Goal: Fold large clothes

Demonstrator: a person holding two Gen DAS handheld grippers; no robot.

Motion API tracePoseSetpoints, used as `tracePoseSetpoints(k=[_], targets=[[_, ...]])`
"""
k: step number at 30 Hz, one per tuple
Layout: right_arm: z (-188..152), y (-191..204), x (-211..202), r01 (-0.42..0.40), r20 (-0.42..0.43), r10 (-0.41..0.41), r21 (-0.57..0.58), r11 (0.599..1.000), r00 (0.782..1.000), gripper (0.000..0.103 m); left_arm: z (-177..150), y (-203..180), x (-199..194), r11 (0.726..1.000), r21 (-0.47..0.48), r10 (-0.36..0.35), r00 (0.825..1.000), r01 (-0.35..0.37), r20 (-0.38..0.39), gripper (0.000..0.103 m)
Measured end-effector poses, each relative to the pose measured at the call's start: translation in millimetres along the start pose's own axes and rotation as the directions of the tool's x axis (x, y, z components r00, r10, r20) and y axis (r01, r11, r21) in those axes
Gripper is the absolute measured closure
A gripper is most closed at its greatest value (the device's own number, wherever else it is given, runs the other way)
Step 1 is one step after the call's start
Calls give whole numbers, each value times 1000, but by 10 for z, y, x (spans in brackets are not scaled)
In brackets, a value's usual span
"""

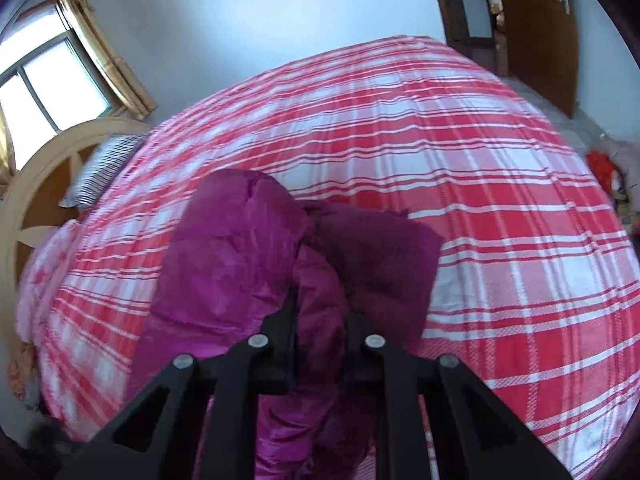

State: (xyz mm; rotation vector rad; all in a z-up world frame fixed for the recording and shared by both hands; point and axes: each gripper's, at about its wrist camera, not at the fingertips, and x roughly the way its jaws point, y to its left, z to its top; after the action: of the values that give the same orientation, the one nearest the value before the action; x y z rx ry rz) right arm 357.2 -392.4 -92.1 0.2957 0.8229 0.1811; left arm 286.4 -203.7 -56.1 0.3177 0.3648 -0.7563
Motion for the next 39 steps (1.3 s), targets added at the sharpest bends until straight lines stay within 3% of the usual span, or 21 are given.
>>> tracePoseSetpoints(k=[2,4,6,8,10,11,12,13,14,16,17,18,19,20,22,25,28,31,34,37,39], targets=[[-30,-54,51,28,-9,-27,17,999,1000,81,-4,227,-25,998,-38,53,998,-52,23,9],[-37,-106,84,65,-10,-64,50,997,998,72,-20,465,182,993,-82,86,996,-89,-38,9],[-58,-99,27,132,-5,-132,82,988,991,57,-102,628,534,987,-137,71,988,-89,-134,9],[-33,-2,-140,212,19,-215,106,971,976,56,-233,688,799,982,-172,40,981,-73,-187,9],[3,184,-470,268,110,-287,160,950,952,55,-297,644,872,979,-186,53,982,-87,-179,9],[13,263,-599,242,152,-273,194,951,950,47,-312,634,828,978,-188,60,984,-92,-168,9],[9,355,-750,162,211,-216,247,955,953,40,-307,609,805,977,-193,62,985,-92,-159,9],[-10,414,-846,55,271,-138,292,955,953,21,-293,588,795,976,-197,65,986,-95,-151,9],[-60,469,-912,-132,373,-8,347,929,928,0,-306,569,789,975,-200,65,986,-94,-151,9],[-61,545,-827,-287,449,101,368,884,888,0,-299,606,775,973,-209,67,986,-98,-152,9],[-27,592,-731,-298,455,117,350,888,883,4,-327,643,749,972,-209,82,986,-111,-144,10],[15,623,-614,-266,443,104,321,909,890,10,-307,648,722,969,-175,147,978,-172,-148,9],[41,611,-494,-229,407,90,307,924,909,25,-284,682,676,966,-147,191,972,-211,-140,9],[37,532,-379,-223,371,97,313,923,924,31,-266,745,621,967,-155,183,976,-201,-120,9],[-41,369,-272,-187,351,65,325,927,934,31,-240,931,562,961,-210,165,982,-183,-96,9],[-116,144,-124,-155,296,53,335,929,954,31,-192,1086,706,947,-263,160,980,-187,-120,9],[-200,78,-106,-14,298,-75,287,958,952,31,-191,1095,974,950,-271,114,978,-158,-174,9],[-257,1,-37,101,283,-179,267,958,942,31,-290,1078,1235,942,-279,119,961,-189,-251,9],[-343,-92,136,129,244,-191,250,960,951,31,-462,1165,1433,923,-347,59,954,-164,-295,1],[-466,-179,289,133,219,-190,250,959,957,29,-574,1242,1518,902,-409,5,952,-137,-308,1],[-478,-246,356,123,203,-182,272,954,962,26,-615,1248,1573,903,-408,-1,948,-136,-318,1]])
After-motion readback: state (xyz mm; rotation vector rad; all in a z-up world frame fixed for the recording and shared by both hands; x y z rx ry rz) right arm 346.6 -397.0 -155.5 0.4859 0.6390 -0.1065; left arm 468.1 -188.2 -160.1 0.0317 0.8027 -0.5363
